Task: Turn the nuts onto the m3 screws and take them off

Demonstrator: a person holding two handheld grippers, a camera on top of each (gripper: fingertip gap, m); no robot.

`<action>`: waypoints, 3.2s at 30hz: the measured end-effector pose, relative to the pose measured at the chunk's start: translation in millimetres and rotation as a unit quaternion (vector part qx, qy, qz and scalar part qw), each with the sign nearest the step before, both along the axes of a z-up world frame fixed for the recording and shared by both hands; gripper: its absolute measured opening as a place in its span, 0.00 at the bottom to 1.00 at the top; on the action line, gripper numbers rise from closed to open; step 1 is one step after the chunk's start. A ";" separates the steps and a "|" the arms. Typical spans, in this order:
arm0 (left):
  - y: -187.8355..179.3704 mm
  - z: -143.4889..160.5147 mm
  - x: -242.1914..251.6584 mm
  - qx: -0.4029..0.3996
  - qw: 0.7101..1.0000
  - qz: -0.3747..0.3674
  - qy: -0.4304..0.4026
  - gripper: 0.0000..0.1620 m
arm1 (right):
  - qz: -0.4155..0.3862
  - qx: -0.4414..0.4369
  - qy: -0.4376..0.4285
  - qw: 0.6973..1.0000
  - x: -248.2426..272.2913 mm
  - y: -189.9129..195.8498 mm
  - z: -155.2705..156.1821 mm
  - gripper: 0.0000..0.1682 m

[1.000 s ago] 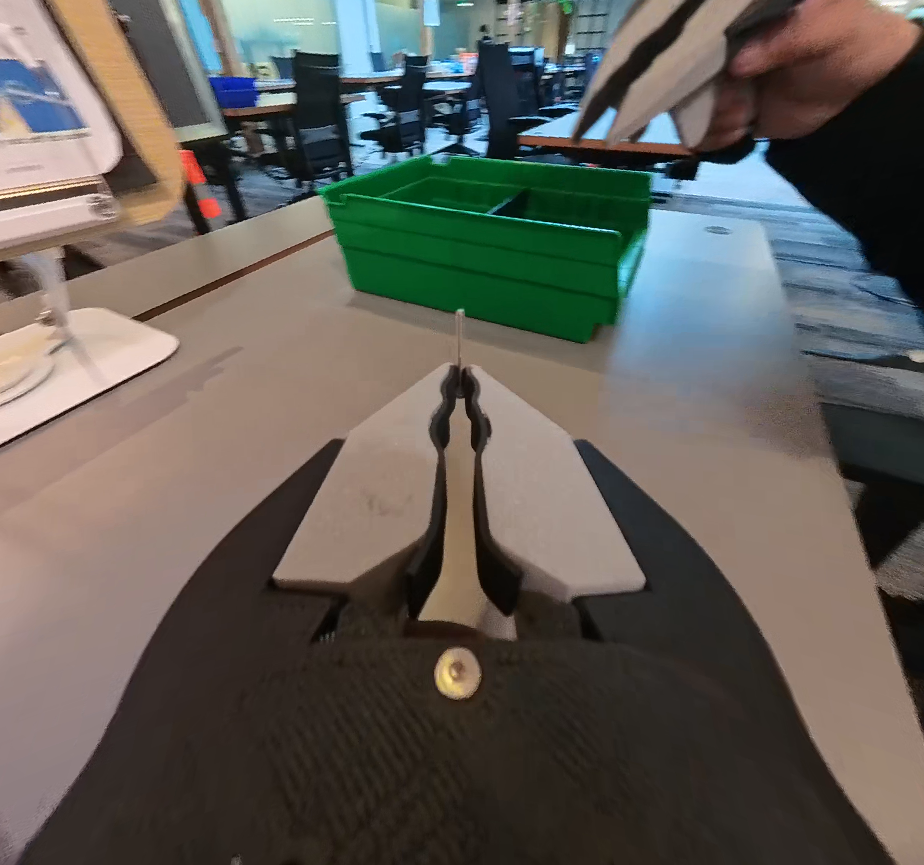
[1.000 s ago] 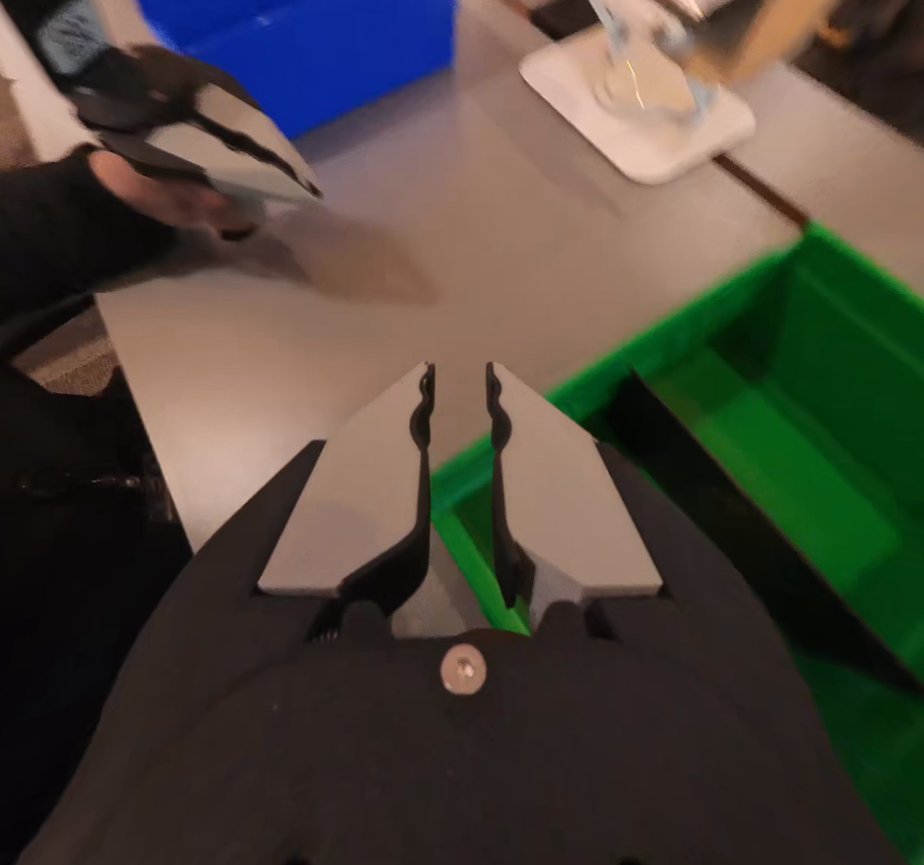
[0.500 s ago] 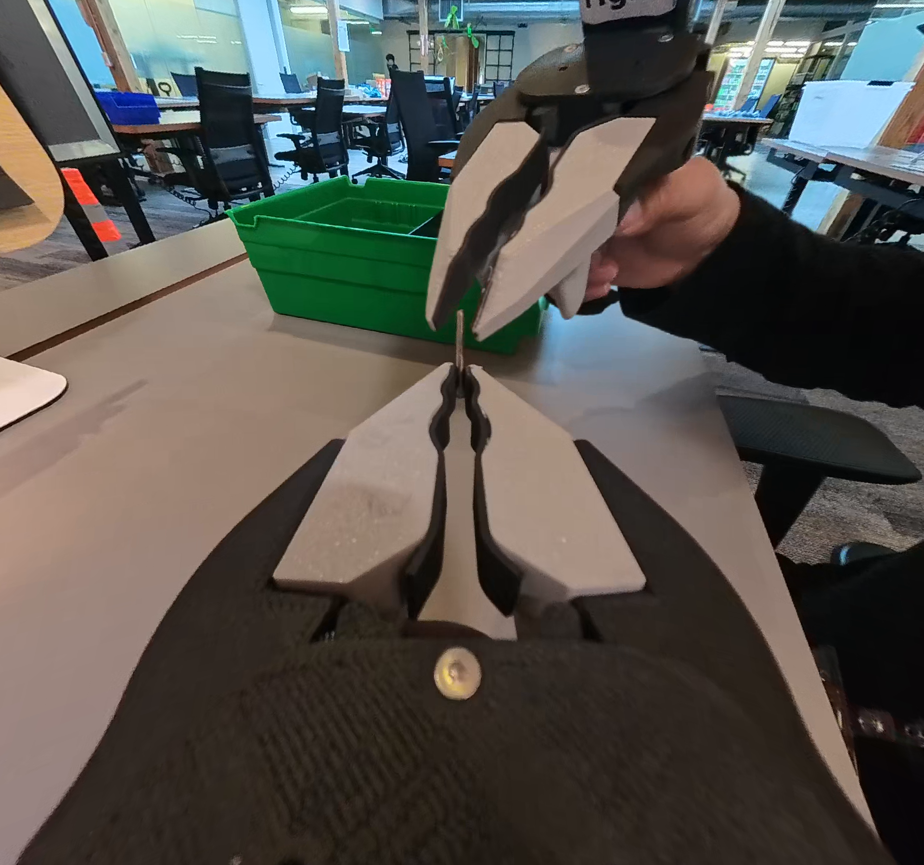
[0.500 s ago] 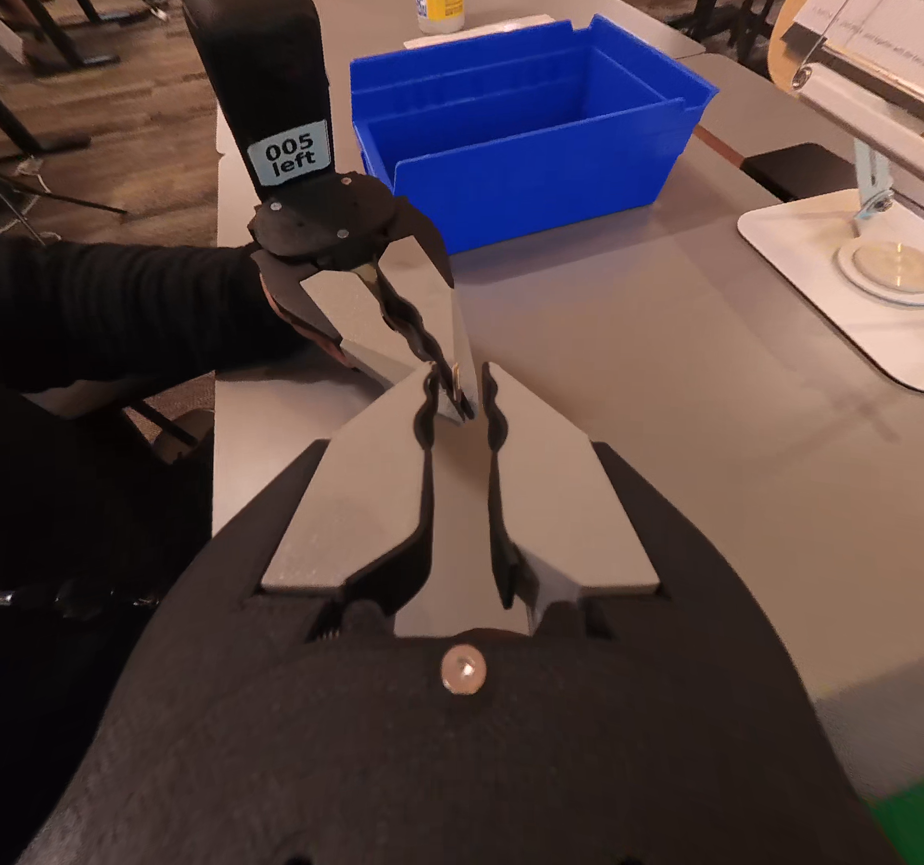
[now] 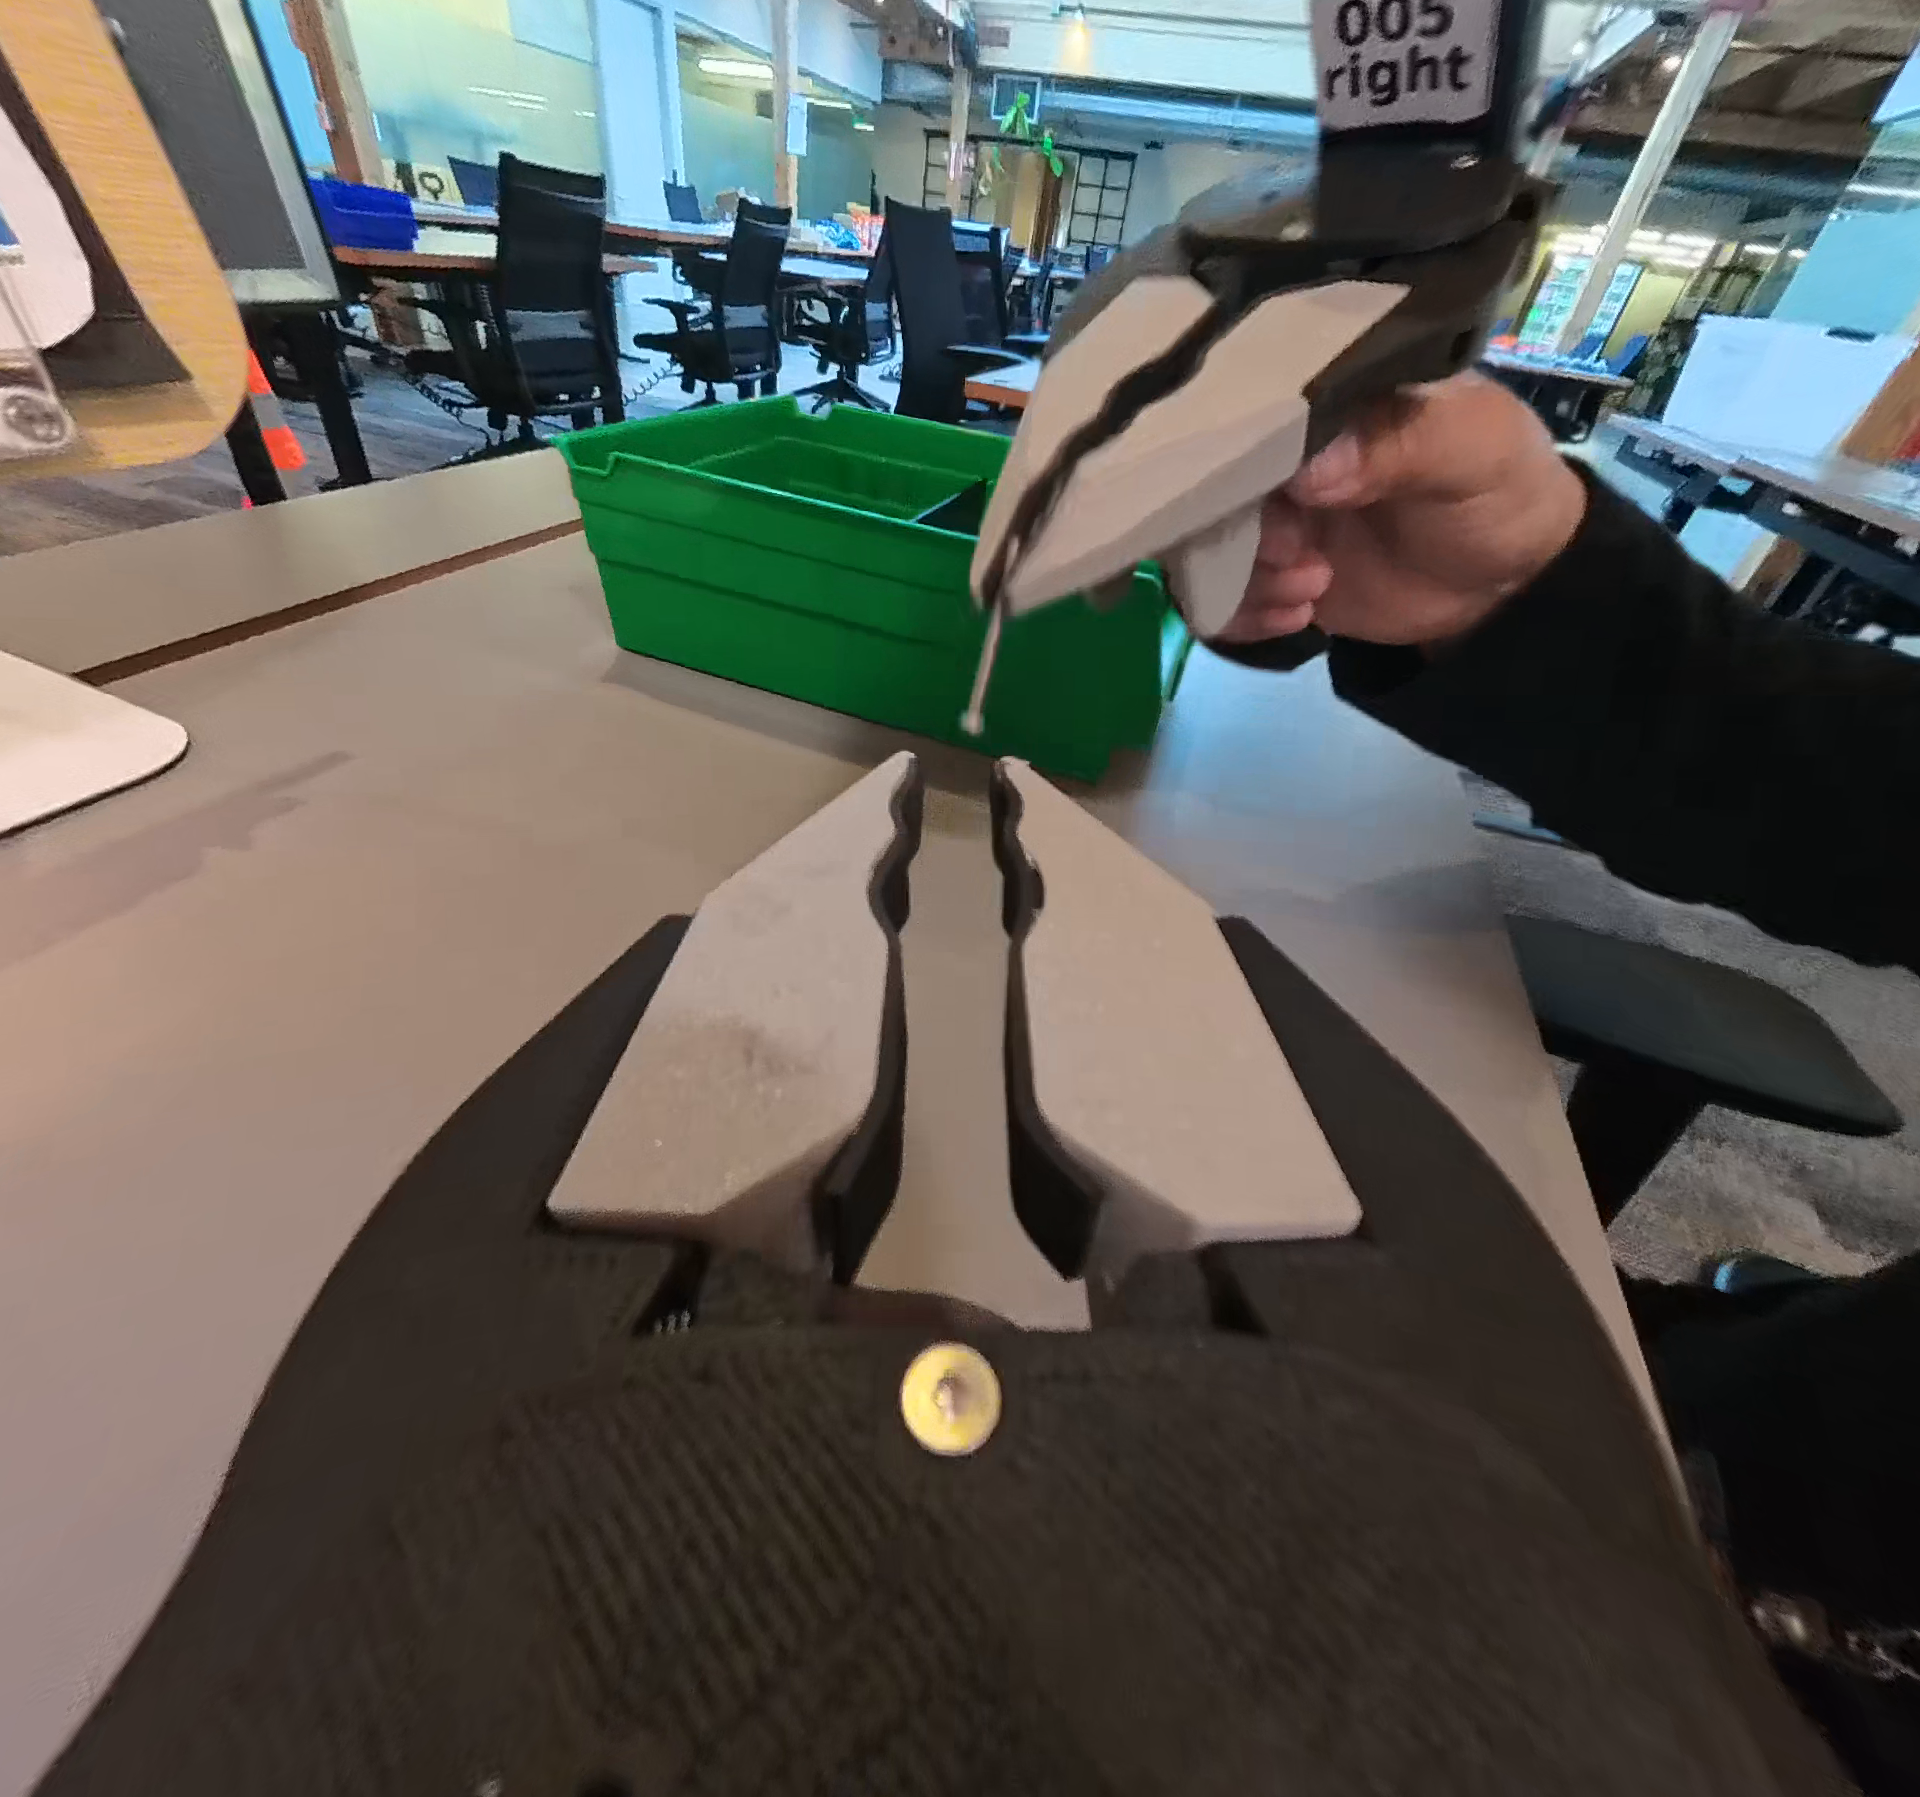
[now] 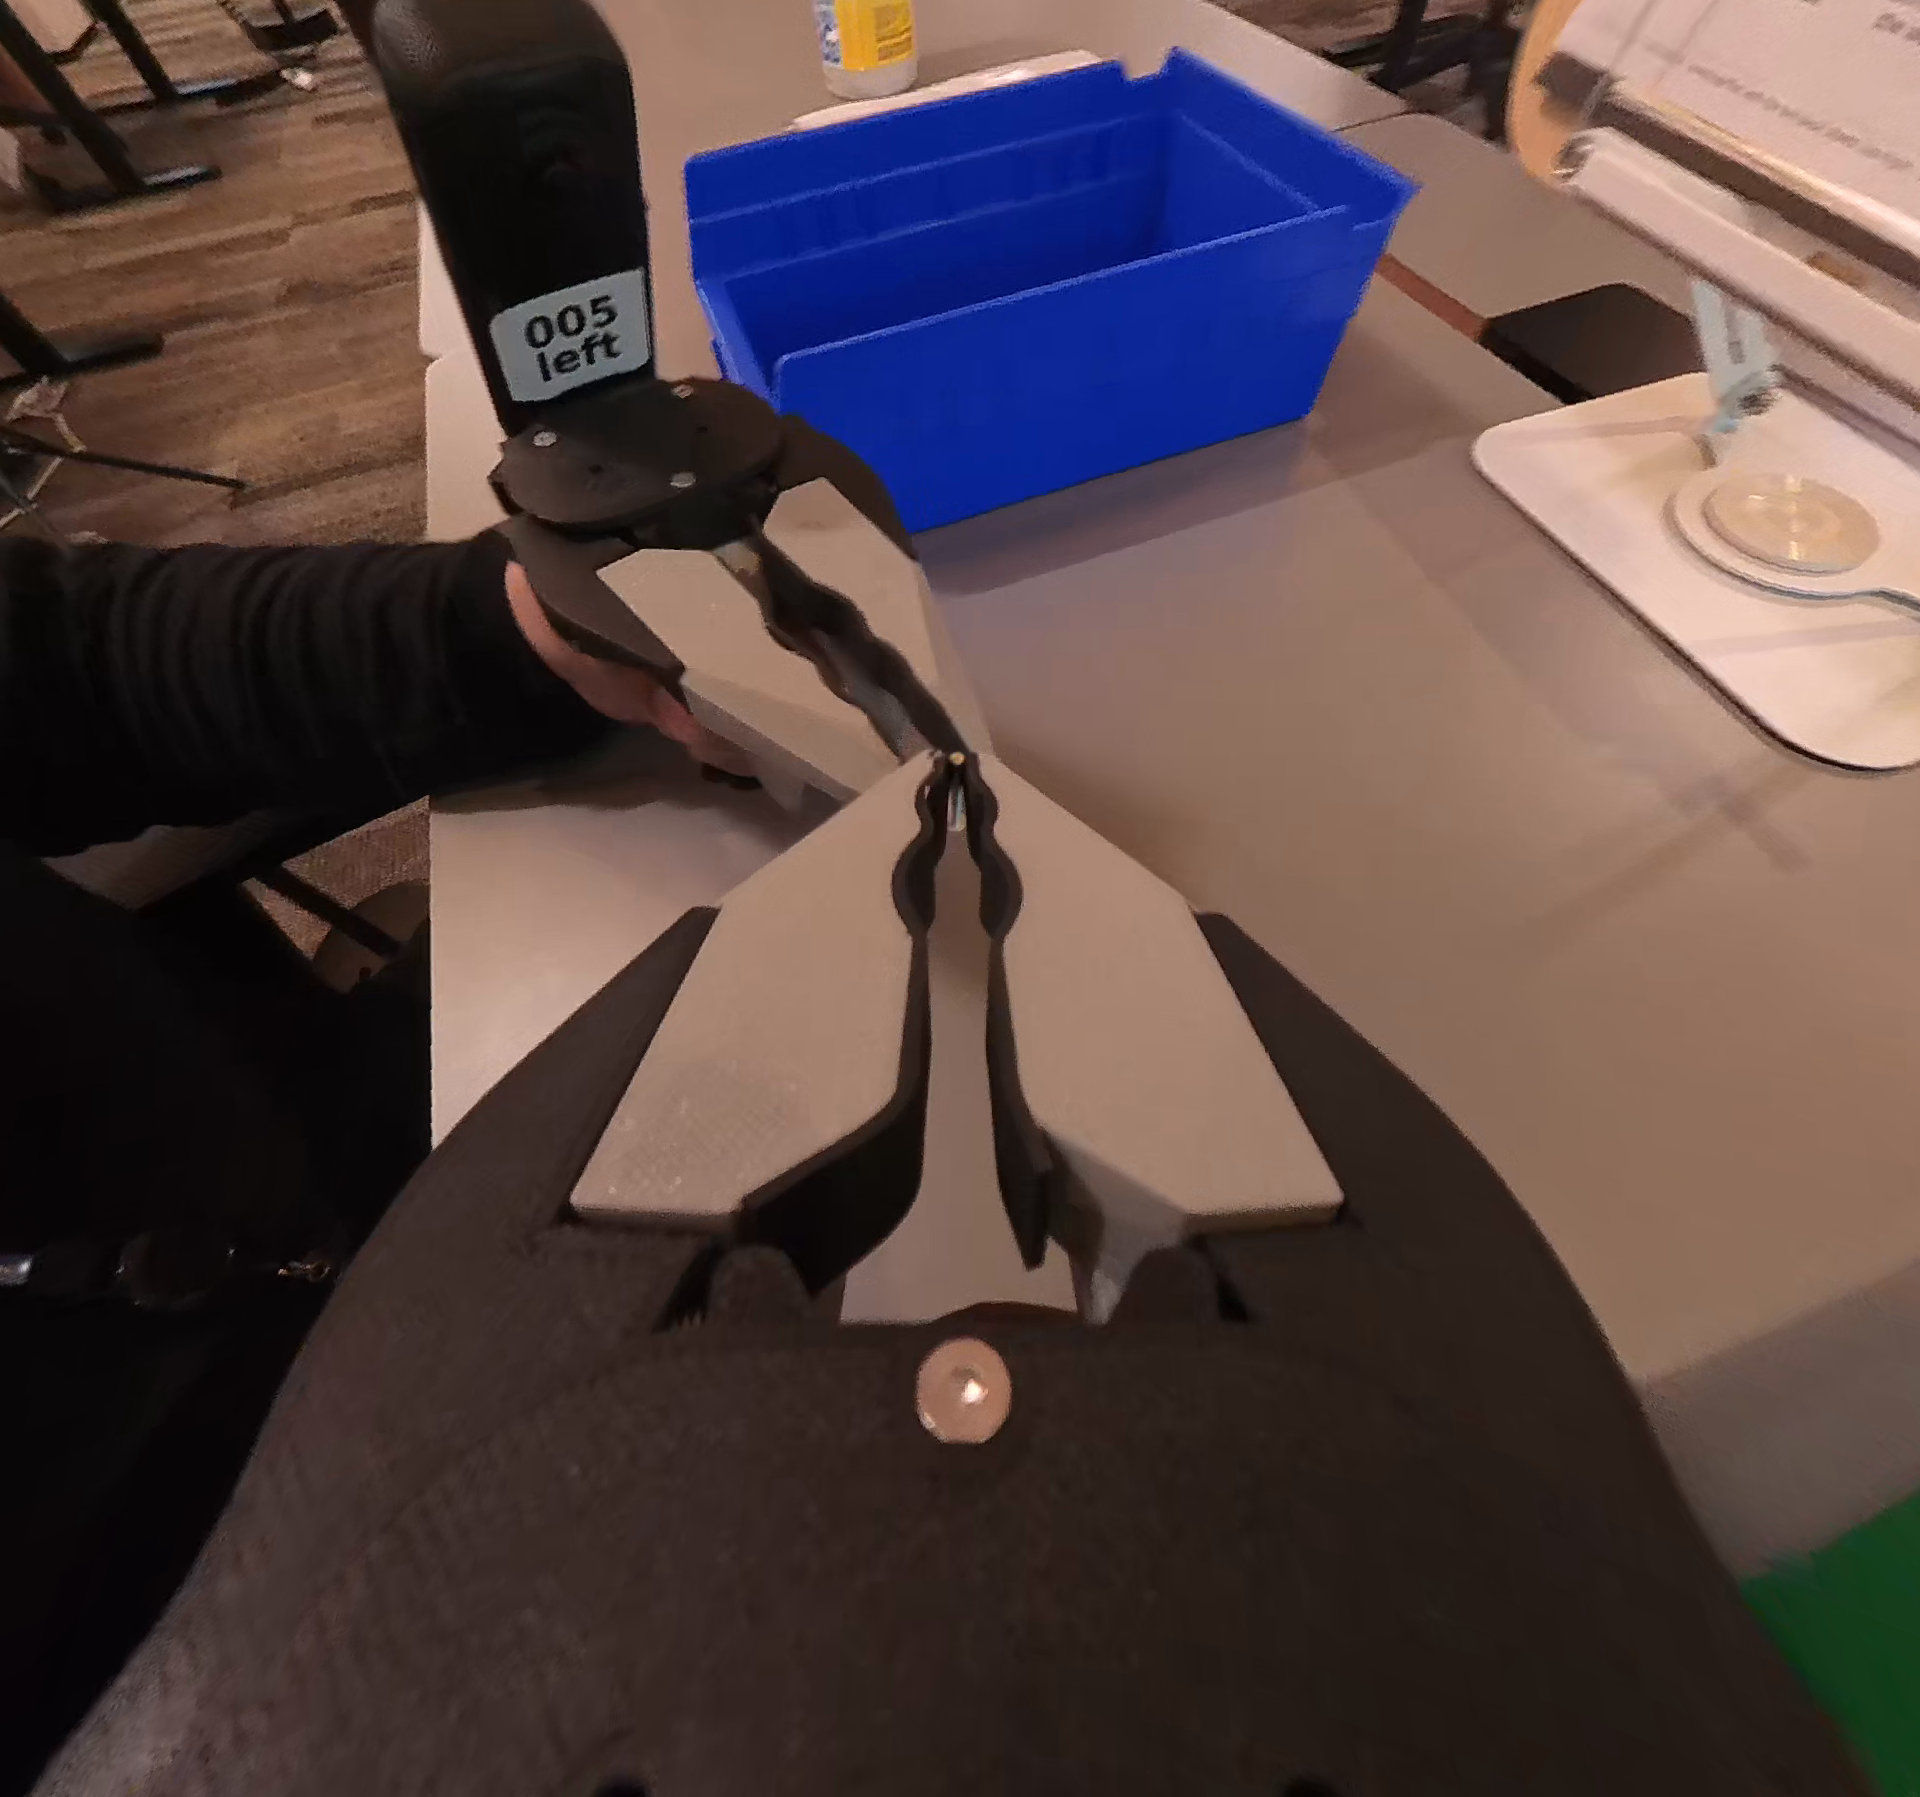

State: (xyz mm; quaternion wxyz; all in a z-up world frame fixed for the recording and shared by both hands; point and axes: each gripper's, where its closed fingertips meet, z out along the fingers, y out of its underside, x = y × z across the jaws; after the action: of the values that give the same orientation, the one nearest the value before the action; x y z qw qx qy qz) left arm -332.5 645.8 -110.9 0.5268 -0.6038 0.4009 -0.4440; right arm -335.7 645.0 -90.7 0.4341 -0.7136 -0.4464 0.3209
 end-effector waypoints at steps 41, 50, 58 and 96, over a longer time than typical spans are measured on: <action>0.3 -26.6 -5.6 -0.027 0.996 0.016 0.080 0.11 | -0.100 0.032 0.079 0.991 -17.3 61.1 -17.2 0.21; -3.5 107.2 -165.5 0.012 0.999 0.014 0.043 0.10 | -0.073 -0.015 0.077 0.994 -19.9 57.7 -55.4 0.22; 133.3 2.5 -264.2 -0.093 0.949 0.078 0.292 0.10 | -0.066 -0.023 0.055 0.996 -25.5 58.2 -70.5 0.22; 115.3 101.7 -169.5 0.056 0.989 0.124 0.065 0.00 | -0.003 -0.033 0.128 0.991 -31.9 35.9 -36.1 0.21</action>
State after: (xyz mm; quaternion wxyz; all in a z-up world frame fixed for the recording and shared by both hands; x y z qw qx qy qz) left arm -501.9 761.1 -9.3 0.5834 -0.6461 0.3809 -0.3117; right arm -367.6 680.9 -126.9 0.4649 -0.6818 -0.3747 0.4226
